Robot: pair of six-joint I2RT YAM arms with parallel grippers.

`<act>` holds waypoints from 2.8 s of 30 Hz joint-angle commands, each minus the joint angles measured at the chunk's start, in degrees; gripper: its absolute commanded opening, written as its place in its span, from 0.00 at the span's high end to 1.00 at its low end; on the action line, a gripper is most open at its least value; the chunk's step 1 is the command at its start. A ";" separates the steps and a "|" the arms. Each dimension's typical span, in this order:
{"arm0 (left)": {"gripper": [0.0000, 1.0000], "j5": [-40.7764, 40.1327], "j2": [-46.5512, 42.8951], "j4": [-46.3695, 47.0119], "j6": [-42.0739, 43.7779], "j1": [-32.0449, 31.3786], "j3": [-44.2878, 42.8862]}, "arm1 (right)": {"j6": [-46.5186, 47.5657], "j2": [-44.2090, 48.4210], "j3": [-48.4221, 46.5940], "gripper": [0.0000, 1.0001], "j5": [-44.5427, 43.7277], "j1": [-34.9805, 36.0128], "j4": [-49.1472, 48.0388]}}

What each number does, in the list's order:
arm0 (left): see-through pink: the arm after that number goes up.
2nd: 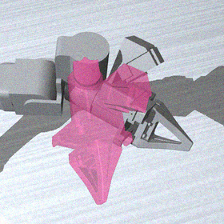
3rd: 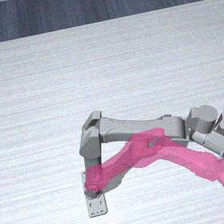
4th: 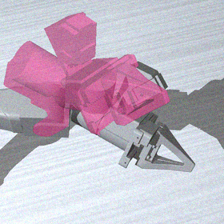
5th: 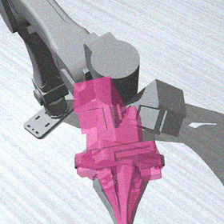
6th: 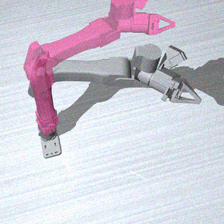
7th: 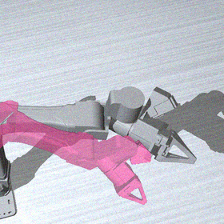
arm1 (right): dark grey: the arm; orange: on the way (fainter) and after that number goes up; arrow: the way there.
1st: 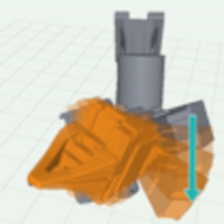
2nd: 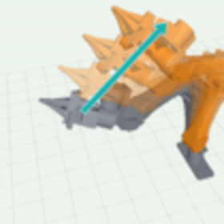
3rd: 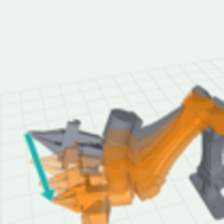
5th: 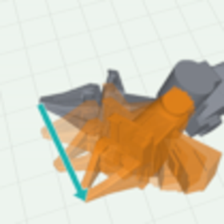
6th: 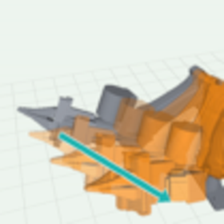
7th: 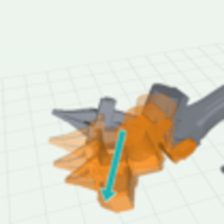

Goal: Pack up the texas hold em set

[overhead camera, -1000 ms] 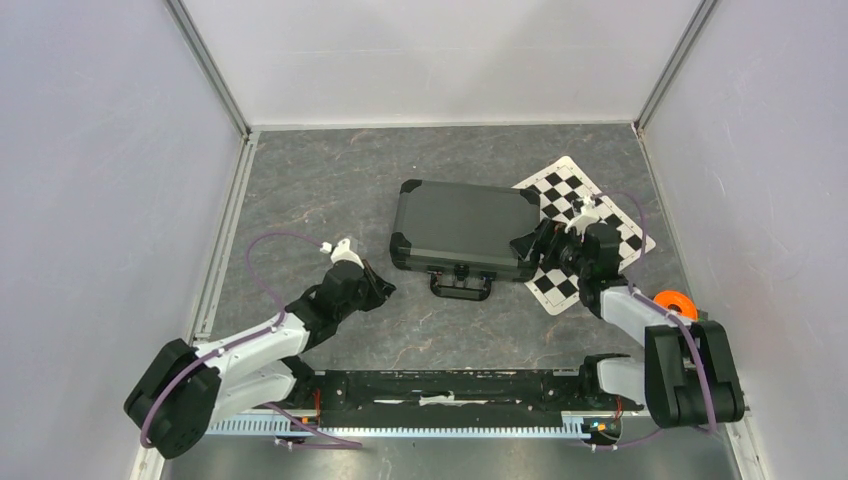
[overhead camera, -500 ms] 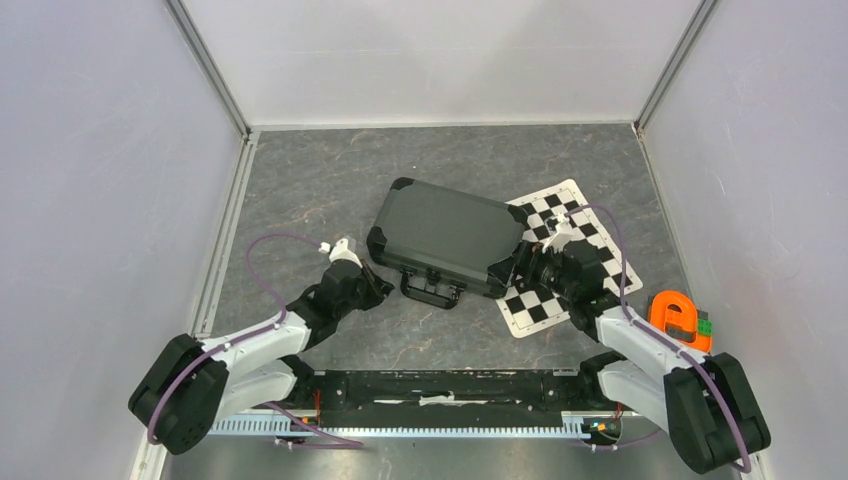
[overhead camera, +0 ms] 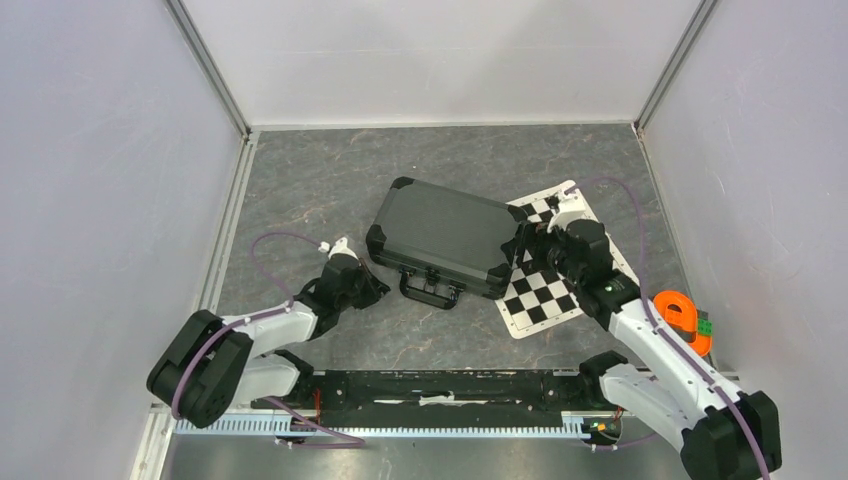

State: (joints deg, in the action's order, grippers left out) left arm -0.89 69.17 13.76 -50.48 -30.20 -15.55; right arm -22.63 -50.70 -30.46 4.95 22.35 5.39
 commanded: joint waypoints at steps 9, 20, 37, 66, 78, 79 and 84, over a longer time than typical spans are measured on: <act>0.96 4.26 4.97 10.44 2.82 0.49 -0.71 | 13.90 -12.20 -15.28 0.29 0.98 5.41 8.17; 0.97 6.06 11.53 24.44 -0.66 0.49 3.06 | 14.16 -20.05 -12.46 0.68 3.02 10.28 1.40; 0.98 11.28 22.57 37.14 -2.80 0.46 3.51 | 14.79 -24.13 -8.06 1.00 3.52 10.54 -0.46; 0.97 22.64 29.54 65.67 -10.62 0.40 7.68 | 16.71 -23.20 -8.63 0.95 2.16 12.96 1.60; 0.97 21.90 23.16 58.46 -9.20 0.33 6.35 | 26.06 -22.93 -10.55 0.30 10.97 18.65 2.94; 0.97 21.89 22.84 57.82 -9.07 0.39 6.12 | 26.66 -23.35 -10.72 0.22 11.09 19.21 3.28; 0.97 21.89 22.11 56.62 -8.85 0.36 5.45 | 27.98 -25.18 -11.50 0.11 7.91 22.19 4.68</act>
State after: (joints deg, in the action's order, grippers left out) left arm 20.23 92.71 70.78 -59.57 -29.65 -8.82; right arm 3.95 -73.21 -41.43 12.86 42.28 2.50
